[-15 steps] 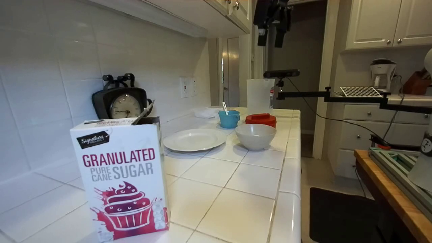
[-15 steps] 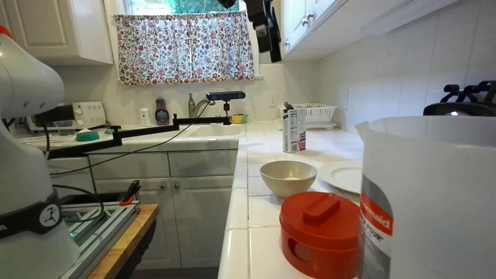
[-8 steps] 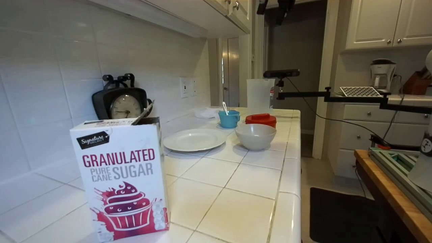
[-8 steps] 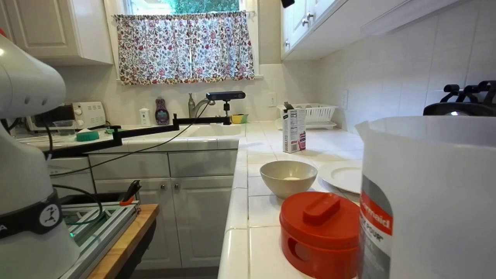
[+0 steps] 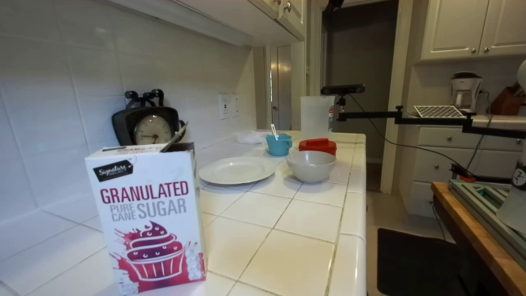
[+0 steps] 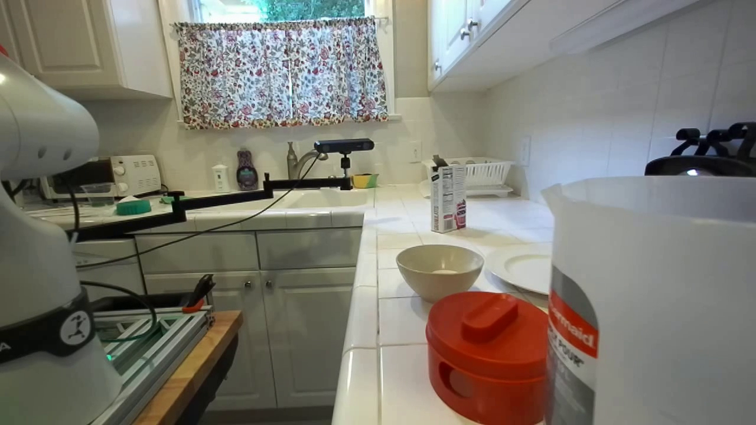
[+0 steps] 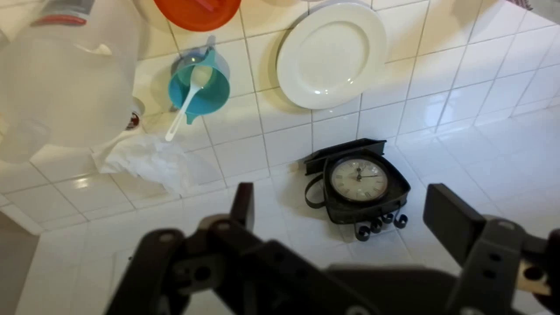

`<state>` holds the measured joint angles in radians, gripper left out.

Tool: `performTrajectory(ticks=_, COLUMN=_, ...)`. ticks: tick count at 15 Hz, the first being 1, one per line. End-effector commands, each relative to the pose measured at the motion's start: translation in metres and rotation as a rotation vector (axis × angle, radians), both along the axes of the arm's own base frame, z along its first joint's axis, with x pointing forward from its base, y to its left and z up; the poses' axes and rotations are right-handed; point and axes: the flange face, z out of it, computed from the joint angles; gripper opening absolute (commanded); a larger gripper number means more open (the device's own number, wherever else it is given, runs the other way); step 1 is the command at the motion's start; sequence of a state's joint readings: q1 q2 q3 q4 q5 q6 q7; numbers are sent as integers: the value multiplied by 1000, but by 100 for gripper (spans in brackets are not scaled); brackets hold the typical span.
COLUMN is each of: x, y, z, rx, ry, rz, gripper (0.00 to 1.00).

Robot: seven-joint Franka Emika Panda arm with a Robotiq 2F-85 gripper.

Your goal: Open the kitchen cabinet door on the left

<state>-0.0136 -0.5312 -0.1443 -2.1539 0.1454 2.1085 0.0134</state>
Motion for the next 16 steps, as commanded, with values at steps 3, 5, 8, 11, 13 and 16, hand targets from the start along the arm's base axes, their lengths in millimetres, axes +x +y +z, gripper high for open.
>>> performTrajectory(ticks=3, x=10, y=-29, z=36, rx=57, ry=-28, rz=206, gripper=100)
performTrajectory(ticks=5, x=11, y=-46, z=49, rx=41, ry=-19, rz=228, gripper=100)
performTrajectory(ticks=8, x=21, y=-77, z=61, rx=-12, ry=-16, rz=202, gripper=100)
performTrajectory(ticks=11, x=16, y=-77, z=56, rx=-1, ry=-33, rz=169, gripper=100)
performTrajectory(ticks=13, x=20, y=-75, z=55, rx=-4, ry=-25, rz=173, gripper=100)
performTrajectory(ticks=16, x=22, y=-74, z=56, rx=-5, ry=-29, rz=198, gripper=100)
